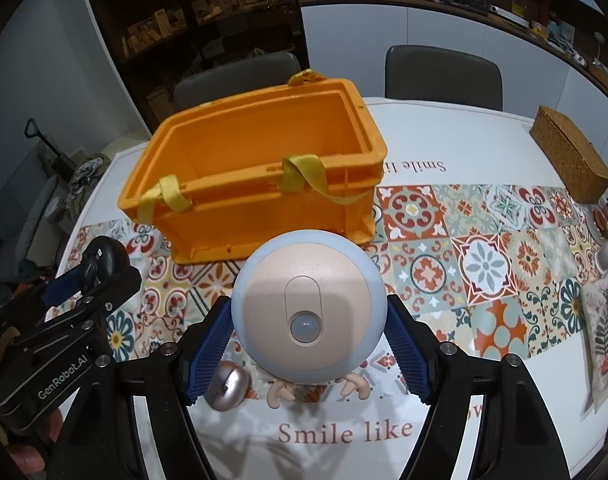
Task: Organize rigid objects
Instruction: 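Carry the night light and black puck over the orange crate with both grippers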
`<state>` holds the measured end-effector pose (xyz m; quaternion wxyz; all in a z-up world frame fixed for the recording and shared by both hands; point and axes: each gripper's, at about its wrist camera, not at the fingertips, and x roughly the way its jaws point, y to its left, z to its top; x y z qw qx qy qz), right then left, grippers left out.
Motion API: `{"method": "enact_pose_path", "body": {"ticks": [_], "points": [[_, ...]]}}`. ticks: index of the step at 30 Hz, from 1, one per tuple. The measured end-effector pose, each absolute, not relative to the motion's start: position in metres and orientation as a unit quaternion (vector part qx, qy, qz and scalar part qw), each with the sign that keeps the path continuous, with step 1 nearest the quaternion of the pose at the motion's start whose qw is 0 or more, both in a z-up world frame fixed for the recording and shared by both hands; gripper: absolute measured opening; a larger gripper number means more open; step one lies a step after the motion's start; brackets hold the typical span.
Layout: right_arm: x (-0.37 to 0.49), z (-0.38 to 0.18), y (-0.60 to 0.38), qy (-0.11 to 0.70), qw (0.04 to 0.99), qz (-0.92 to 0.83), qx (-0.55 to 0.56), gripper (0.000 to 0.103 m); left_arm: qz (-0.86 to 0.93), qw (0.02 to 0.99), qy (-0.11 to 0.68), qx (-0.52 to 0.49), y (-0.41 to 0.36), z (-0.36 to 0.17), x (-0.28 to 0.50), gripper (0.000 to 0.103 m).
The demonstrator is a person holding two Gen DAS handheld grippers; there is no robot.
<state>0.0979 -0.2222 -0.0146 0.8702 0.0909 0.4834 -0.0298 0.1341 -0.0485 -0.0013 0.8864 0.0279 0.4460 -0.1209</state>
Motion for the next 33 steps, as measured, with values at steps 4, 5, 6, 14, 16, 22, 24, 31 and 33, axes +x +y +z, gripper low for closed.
{"method": "enact_pose_path", "body": {"ticks": [4,5,6,14,16,22,24,31,33], "points": [[0.099,-0.008,-0.219,0.473,0.876,-0.027,0.089,0.075,-0.119,0.892,0.435,0.031,-0.046,0.008,0.134,0.062],[0.100,-0.006,-0.218,0.471,0.878,-0.025,0.089,0.075,-0.119,0.893,0.433,0.031,-0.045,0.009,0.135,0.062],[0.100,-0.004,-0.217,0.468,0.879,-0.024,0.089,0.075,-0.119,0.894,0.431,0.030,-0.044,0.011,0.135,0.062],[0.106,0.009,-0.214,0.452,0.888,-0.019,0.087,0.075,-0.116,0.903,0.412,0.035,-0.042,0.027,0.137,0.062],[0.108,0.015,-0.213,0.445,0.891,-0.018,0.085,0.075,-0.114,0.905,0.408,0.035,-0.042,0.031,0.138,0.062],[0.116,0.025,-0.214,0.432,0.898,-0.017,0.083,0.075,-0.116,0.910,0.397,0.030,-0.042,0.042,0.145,0.062],[0.119,0.027,-0.215,0.427,0.900,-0.017,0.084,0.075,-0.115,0.911,0.394,0.031,-0.042,0.045,0.148,0.062],[0.133,0.030,-0.215,0.423,0.902,-0.013,0.087,0.075,-0.118,0.912,0.391,0.035,-0.042,0.048,0.163,0.062],[0.138,0.029,-0.215,0.425,0.901,-0.011,0.088,0.075,-0.118,0.913,0.390,0.037,-0.043,0.049,0.167,0.062]]}}
